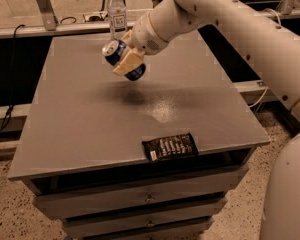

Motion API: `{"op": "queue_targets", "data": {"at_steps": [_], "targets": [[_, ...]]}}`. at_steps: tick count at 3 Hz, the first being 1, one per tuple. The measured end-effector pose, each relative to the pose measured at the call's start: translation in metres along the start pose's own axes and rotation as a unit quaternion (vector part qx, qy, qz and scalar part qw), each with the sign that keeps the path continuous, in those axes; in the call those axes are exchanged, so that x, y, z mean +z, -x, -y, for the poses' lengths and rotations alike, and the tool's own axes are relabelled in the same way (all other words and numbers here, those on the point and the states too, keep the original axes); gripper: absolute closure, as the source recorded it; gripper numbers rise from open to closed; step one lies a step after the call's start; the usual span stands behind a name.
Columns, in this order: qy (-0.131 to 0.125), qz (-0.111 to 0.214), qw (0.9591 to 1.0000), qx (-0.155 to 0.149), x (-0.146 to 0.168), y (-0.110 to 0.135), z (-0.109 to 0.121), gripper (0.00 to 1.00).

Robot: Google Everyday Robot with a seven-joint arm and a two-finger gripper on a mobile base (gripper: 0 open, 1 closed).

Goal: Knock pepsi can over

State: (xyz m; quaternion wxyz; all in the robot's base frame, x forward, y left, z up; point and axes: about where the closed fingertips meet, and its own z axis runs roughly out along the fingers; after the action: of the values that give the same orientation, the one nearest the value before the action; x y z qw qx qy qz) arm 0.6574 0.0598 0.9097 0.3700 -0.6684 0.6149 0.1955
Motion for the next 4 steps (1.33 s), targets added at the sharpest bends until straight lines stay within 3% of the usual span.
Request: {"op": "queue_targets", "data": {"at_steps": [1, 3, 4], "targets": [[0.025, -0.050, 0.9983, -0.018, -0.007, -0.026, -0.017, 1.00], [0.067, -0.089, 0.9928, -0.042, 0.005, -0.042, -0.044, 0.59], [0.070, -0.091, 0.9925, -0.042, 0.006, -0.044, -0.046, 0.36]]}}
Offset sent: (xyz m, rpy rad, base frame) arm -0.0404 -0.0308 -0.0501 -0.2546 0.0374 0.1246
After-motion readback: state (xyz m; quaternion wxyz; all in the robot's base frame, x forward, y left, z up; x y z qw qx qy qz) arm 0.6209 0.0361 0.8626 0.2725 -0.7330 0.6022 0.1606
